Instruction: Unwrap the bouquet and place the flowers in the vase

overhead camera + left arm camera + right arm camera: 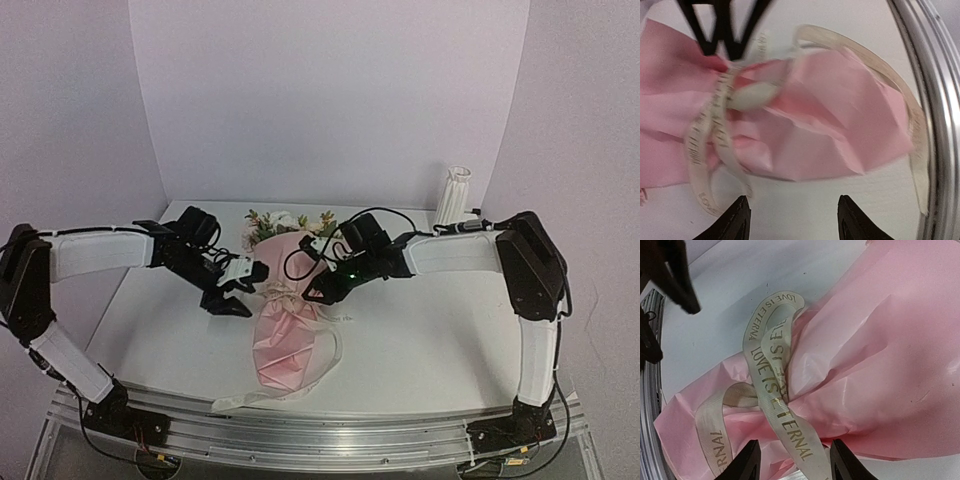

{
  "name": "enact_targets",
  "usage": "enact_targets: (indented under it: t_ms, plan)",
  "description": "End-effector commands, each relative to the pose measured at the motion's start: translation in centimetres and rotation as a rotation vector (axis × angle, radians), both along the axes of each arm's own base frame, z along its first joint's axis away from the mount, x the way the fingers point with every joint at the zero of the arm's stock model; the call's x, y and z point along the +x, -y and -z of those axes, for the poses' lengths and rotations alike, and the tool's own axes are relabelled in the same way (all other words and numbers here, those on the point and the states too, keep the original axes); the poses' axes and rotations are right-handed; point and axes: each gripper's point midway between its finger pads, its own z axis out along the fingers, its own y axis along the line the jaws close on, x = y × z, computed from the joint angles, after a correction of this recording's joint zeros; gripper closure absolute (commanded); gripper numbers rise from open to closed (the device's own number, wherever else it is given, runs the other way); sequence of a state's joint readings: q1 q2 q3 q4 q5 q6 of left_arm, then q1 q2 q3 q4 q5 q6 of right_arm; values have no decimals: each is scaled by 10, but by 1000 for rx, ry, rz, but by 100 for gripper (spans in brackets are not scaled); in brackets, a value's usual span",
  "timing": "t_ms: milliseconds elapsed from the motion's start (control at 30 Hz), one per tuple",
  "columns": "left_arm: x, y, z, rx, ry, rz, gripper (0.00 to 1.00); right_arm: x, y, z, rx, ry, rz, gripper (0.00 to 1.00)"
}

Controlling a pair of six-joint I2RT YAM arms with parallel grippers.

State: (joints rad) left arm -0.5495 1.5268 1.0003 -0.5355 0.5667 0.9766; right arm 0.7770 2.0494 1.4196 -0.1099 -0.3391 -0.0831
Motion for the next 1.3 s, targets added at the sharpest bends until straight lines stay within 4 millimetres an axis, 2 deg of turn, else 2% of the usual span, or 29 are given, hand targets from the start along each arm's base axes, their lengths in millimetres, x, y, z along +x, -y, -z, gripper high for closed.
enact_targets:
  t_ms: [0, 67, 133, 267, 333, 400, 467, 500, 600, 800, 933, 1033, 1133, 1200, 1267]
  plan:
    - [57, 31, 0, -83, 82, -91, 35, 4, -12, 4, 10, -9, -23, 59]
    - [69, 32, 17, -42, 117, -90, 36, 7, -14, 7, 7, -15, -13, 66]
    - [80, 31, 30, 5, 131, -99, 38, 10, -15, 9, 5, -14, -7, 67]
    - [88, 28, 47, 66, 134, -95, 49, 16, -19, 7, 8, -2, -1, 73]
    - [88, 27, 52, 78, 134, -88, 63, 17, -20, 9, 6, -2, -3, 76]
    - [87, 26, 52, 80, 132, -88, 84, 17, -21, 12, 5, -6, -1, 82]
    - [85, 26, 46, 72, 127, -87, 98, 19, -22, 10, 9, -6, 4, 94]
    - [84, 27, 41, 65, 125, -89, 100, 19, -23, 7, 13, -4, 6, 99]
    - [83, 28, 22, 37, 116, -104, 100, 23, -24, -11, 34, 20, 18, 100]
    - [72, 34, -18, -41, 81, -106, 100, 28, -25, -90, 134, 124, 35, 100]
    - [72, 35, -35, -73, 101, -116, 100, 21, -18, -124, 170, 177, 25, 100]
    - [79, 40, -59, -126, 111, -162, 100, 12, -13, -135, 183, 188, 7, 100]
    - [89, 49, -103, -234, 116, -218, 100, 6, -7, -130, 174, 177, 3, 96]
    - [90, 54, -134, -312, 134, -234, 100, 1, -5, -124, 170, 153, 1, 81]
    - [86, 56, -153, -362, 145, -227, 100, -6, -5, -116, 172, 117, -21, 64]
